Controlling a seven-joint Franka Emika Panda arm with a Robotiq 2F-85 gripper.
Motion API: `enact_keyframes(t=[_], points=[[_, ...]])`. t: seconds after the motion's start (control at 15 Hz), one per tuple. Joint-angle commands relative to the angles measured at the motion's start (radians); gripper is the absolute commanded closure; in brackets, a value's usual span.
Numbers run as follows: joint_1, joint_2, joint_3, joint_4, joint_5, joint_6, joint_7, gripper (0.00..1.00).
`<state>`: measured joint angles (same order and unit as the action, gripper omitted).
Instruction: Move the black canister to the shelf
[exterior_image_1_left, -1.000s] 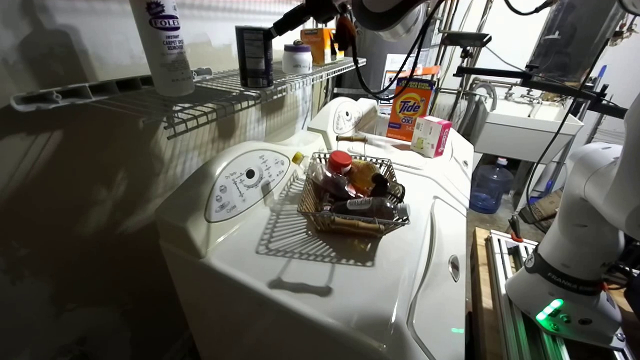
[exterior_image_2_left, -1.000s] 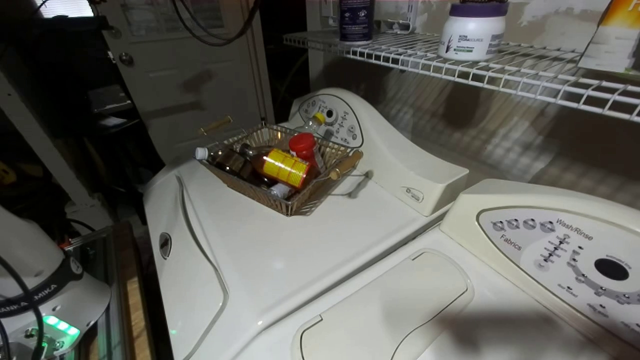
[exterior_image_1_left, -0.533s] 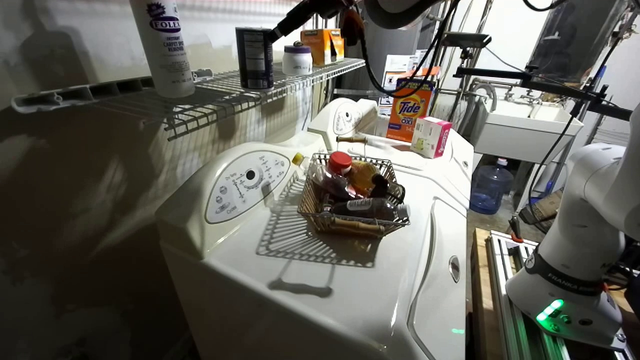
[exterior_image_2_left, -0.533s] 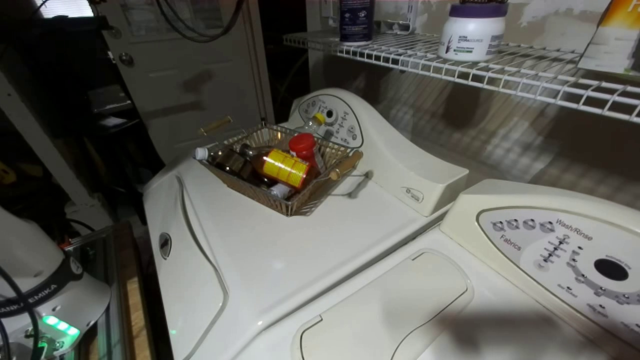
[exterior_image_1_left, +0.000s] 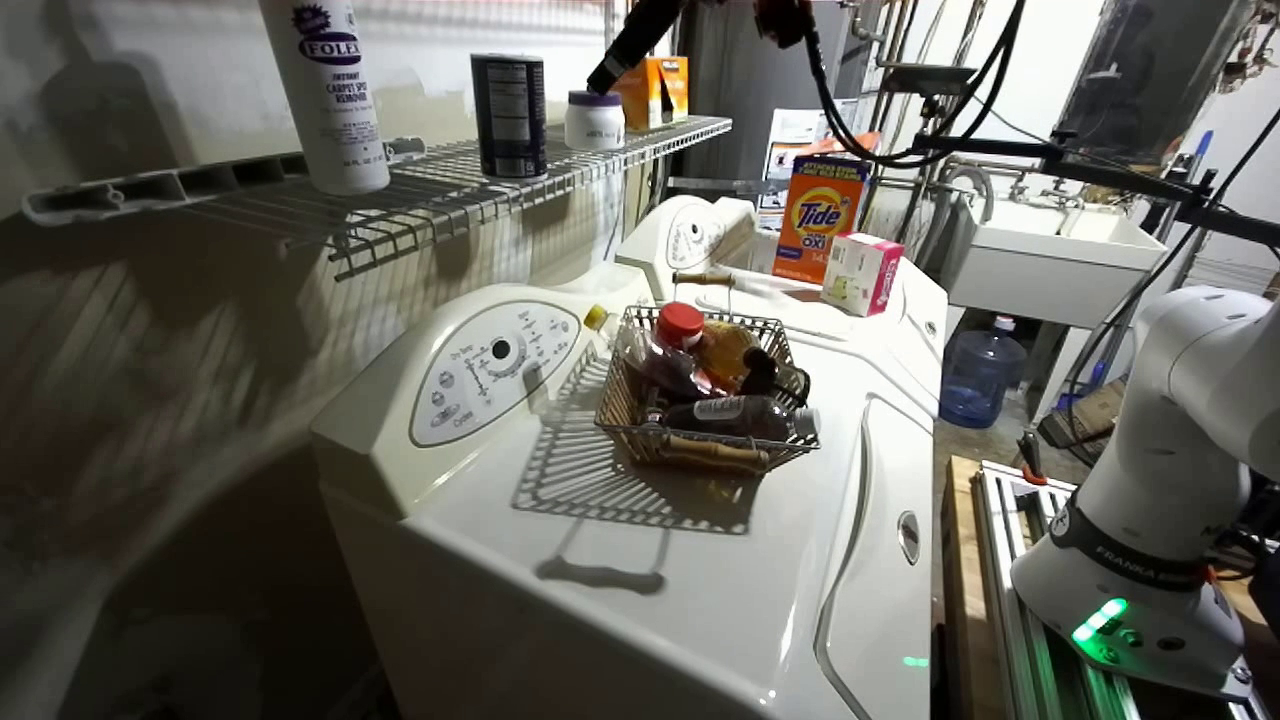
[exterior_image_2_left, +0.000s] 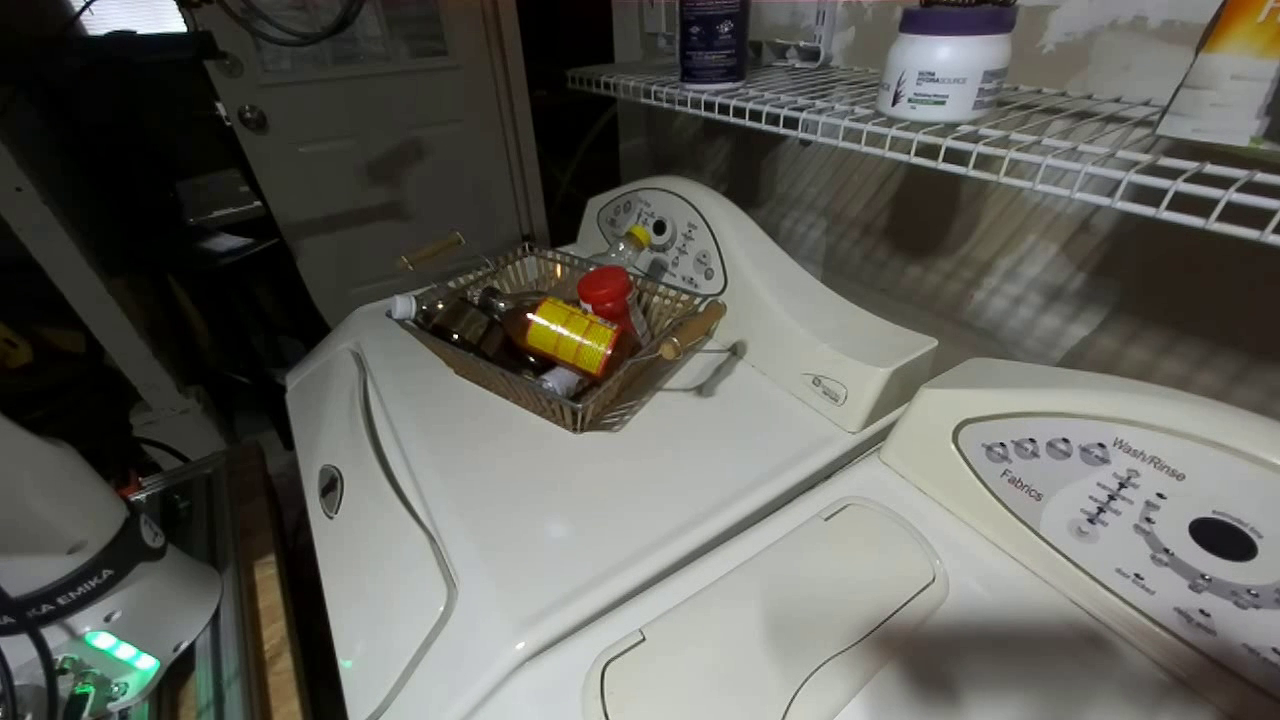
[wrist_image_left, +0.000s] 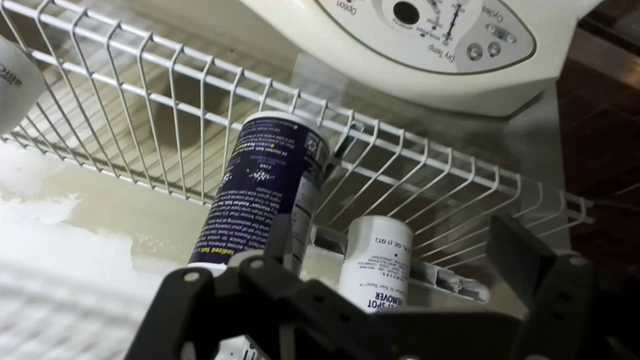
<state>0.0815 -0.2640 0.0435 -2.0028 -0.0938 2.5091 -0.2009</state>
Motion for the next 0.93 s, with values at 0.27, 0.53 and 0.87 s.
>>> enact_keyframes(t=[0.27,0.53,0.87], points=[[-0.022,-0.094,0.062,-0.067,-0.060,-0.076,0.160,0.00],[-0.011,-0.075,0.054,-0.048,-0.055,-0.072,0.149,0.00],[-0.017,-0.088,0.057,-0.061,-0.060,-0.072,0.157,0.00]])
